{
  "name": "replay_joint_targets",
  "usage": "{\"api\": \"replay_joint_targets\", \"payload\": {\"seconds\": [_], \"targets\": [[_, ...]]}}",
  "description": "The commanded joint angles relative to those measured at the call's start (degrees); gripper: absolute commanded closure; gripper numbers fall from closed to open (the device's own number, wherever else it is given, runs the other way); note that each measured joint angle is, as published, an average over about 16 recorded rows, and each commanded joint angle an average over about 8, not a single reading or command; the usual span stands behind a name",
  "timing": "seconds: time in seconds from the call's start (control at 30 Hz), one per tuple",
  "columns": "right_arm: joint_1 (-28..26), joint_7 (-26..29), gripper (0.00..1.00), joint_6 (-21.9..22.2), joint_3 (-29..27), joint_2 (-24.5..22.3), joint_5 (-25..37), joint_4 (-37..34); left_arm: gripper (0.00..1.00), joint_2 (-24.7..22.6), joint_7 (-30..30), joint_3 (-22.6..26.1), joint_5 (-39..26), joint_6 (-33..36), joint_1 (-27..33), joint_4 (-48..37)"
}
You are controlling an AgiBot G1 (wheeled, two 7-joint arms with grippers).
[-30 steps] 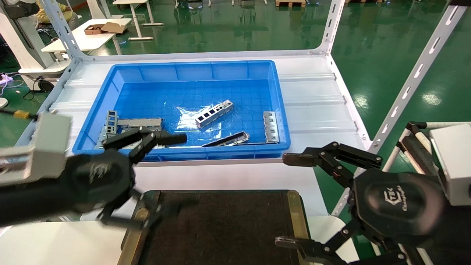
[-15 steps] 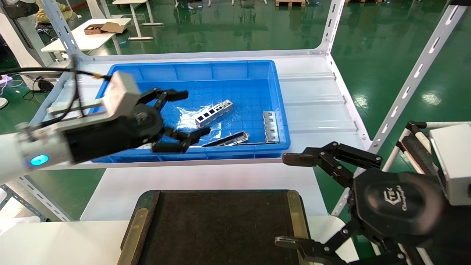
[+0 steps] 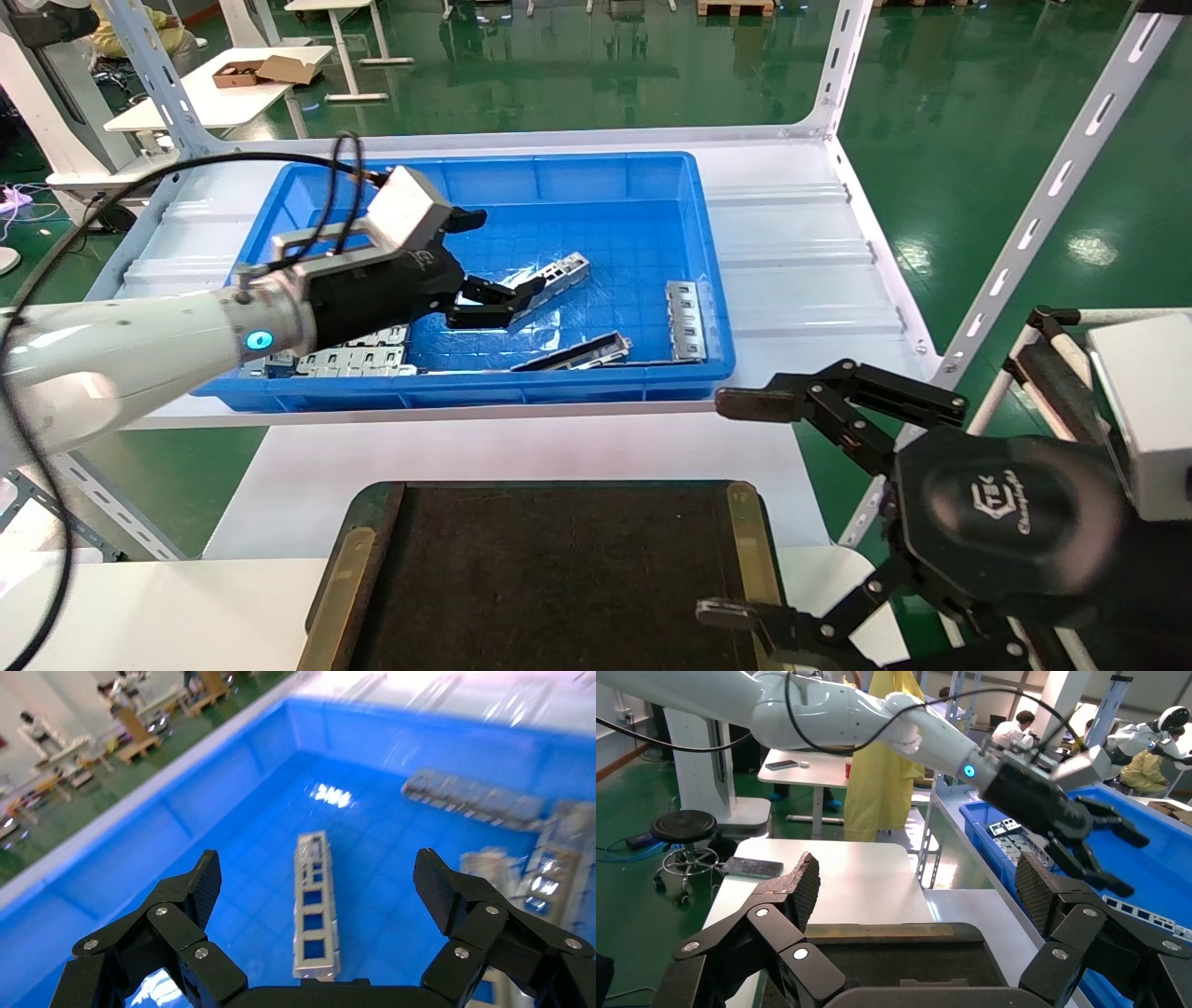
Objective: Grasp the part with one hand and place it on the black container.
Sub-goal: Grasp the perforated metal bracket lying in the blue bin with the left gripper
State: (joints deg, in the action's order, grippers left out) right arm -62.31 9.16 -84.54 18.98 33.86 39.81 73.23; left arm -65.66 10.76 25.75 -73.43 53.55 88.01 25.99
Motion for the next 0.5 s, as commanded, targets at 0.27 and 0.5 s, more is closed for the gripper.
{"api": "replay_joint_targets", "payload": {"seconds": [0.27, 0.5], "targets": [[0.0, -0.01, 0.29, 0.01, 0.01, -0.01, -0.01, 0.0, 0.17, -5.48, 6.91, 0.19, -1.03, -3.85, 4.12, -13.06], [-0.01, -0.01, 1.0, 0.01, 0.02, -0.01, -0.02, 0.0, 1.0, -7.32, 10.26, -0.57, -0.11, -5.22, 5.36, -19.0]]}}
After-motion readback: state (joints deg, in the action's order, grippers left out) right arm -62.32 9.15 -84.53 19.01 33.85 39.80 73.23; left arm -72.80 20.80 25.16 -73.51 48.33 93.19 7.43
